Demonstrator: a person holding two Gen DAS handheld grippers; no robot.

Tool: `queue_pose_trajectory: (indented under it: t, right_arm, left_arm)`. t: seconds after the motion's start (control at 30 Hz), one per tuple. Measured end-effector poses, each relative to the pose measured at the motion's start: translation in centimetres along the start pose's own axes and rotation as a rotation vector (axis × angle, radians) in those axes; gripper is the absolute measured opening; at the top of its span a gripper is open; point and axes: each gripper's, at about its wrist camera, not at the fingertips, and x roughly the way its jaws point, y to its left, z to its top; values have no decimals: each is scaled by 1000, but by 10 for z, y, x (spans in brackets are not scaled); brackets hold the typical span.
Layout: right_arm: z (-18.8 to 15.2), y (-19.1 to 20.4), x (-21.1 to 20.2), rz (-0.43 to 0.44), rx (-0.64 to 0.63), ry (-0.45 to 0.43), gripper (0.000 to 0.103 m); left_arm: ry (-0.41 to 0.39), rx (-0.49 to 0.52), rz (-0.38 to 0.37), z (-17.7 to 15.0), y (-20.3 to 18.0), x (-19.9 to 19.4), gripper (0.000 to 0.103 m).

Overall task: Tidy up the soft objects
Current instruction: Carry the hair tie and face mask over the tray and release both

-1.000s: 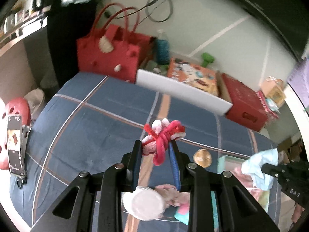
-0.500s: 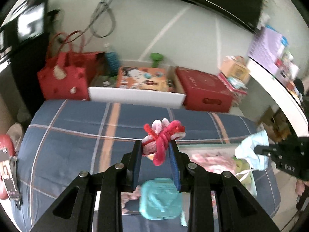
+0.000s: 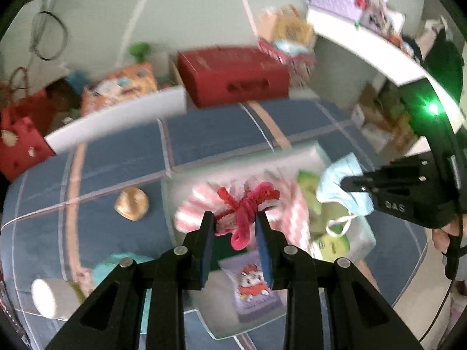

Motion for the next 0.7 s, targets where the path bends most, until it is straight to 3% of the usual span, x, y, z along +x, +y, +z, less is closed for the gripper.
queue_pose_trajectory:
  t: [0.13,0.3,0.57,0.63,0.7]
  right_arm:
    - [-9,-11,23,11,34,39,5]
    - [-16,-15,38,22,43,62,5]
    - [-18,-13,48,28,41,75,5]
    - [-17,-13,44,25,33,76,7]
    - [-16,-10,40,21,25,74,7]
  left_arm:
    - [75,-1,-37,-7,-6,25,29]
    - [147,10,-19,-15,-11,52,29]
    - [196,-7,1,-20,-9,69,29]
    - [193,-12,-17,-19,-9,65,37]
    - [190,-12,-15,-18,-10,60,54]
